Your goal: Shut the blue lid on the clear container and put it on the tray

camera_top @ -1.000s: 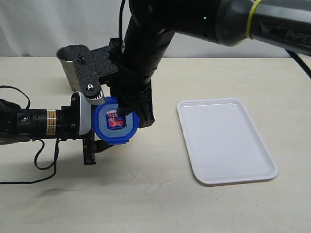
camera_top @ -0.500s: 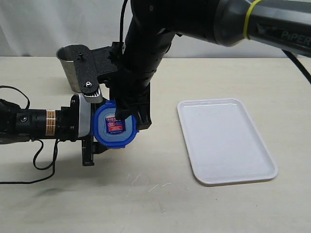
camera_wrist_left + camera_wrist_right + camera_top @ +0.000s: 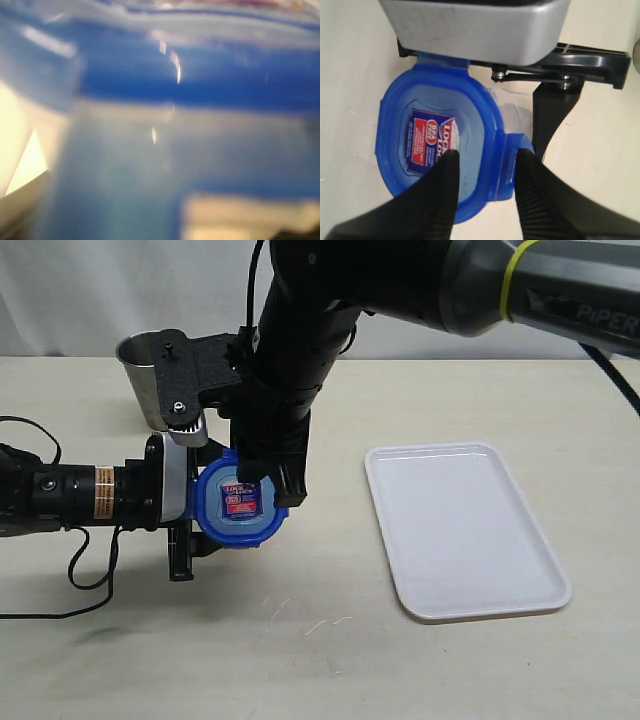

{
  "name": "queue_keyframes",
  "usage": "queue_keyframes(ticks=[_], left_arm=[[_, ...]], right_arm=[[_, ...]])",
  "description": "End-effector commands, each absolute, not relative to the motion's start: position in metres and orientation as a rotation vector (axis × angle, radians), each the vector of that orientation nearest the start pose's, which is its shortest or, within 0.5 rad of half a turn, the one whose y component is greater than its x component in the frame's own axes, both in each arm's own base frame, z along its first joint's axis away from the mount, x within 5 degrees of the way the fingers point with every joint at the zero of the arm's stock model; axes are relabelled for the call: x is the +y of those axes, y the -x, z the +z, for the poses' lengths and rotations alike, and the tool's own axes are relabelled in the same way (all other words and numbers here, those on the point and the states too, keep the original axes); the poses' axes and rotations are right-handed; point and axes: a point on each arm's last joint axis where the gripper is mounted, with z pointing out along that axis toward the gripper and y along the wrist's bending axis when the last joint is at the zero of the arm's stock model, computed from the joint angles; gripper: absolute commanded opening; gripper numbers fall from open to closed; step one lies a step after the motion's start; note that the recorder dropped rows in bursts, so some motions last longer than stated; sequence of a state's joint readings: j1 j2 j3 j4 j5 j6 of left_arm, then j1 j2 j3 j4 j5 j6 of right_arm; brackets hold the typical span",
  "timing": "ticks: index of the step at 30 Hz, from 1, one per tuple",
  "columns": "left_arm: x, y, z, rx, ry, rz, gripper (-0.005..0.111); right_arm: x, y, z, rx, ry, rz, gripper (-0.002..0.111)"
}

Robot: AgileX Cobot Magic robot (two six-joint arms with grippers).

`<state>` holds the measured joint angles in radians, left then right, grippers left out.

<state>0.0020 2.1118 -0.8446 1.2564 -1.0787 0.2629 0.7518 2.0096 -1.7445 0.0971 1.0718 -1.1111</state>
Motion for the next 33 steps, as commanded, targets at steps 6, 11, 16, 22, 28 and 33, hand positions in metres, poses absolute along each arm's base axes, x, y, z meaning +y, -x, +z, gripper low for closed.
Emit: queue_keyframes(ticks=[6, 11, 16, 22, 28, 33], left_arm=[[-0.079, -0.338, 0.111, 1.249, -1.242, -0.434, 0.0], [-0.079, -0.339, 0.112, 1.288, -1.197, -0.462, 0.0], [-0.08, -0.336, 0.11, 1.23, -1.28, -0.442, 0.0], [-0.08, -0.336, 0.11, 1.23, -1.277, -0.439, 0.0], [-0.08, -0.336, 0.11, 1.23, -1.277, -0.439, 0.0], [-0.08, -0.336, 0.11, 1.23, -1.277, -0.439, 0.0]], right_arm=[[0.304, -0.316, 0.224, 1.775, 2.24, 0.035, 0.027], [0.3, -0.314, 0.253, 1.763, 2.129, 0.006, 0.044], [0.297, -0.313, 0.253, 1.699, 2.22, -0.04, 0.045], [0.292, -0.315, 0.269, 1.675, 2.157, -0.126, 0.045], [0.292, -0.313, 0.284, 1.663, 2.075, -0.111, 0.045], [0.294, -0.311, 0.284, 1.672, 2.068, -0.074, 0.054]])
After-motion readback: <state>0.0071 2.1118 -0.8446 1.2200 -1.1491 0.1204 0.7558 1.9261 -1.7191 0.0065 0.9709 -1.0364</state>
